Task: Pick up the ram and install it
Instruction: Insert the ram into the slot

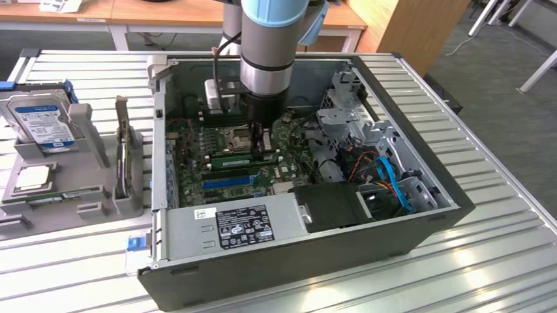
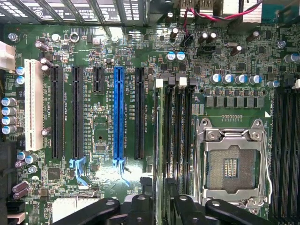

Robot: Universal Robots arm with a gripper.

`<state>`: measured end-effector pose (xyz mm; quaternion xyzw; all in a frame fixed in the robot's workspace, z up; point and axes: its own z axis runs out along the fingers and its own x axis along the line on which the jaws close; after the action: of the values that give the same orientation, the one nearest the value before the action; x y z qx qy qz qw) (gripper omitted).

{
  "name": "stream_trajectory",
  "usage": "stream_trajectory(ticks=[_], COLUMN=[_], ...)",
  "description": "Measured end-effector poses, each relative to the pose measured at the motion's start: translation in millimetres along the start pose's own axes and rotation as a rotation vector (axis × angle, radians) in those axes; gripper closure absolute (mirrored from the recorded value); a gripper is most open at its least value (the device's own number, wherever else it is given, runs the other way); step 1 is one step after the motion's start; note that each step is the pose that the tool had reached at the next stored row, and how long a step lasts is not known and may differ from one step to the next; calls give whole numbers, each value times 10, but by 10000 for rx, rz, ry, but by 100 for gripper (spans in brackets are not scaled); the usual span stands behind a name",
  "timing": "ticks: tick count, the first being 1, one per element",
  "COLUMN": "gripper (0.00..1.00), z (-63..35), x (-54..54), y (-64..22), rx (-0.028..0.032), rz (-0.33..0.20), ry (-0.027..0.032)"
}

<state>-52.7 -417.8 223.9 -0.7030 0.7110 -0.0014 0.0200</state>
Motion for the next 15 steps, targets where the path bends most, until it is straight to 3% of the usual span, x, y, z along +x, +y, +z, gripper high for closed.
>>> stream_trajectory(ticks=[7, 15], gripper=[75, 75], z=[-26, -300], x=[-1, -8], y=[-1, -16], rx=[1, -23], rz=[-1, -2], ry=[-1, 0])
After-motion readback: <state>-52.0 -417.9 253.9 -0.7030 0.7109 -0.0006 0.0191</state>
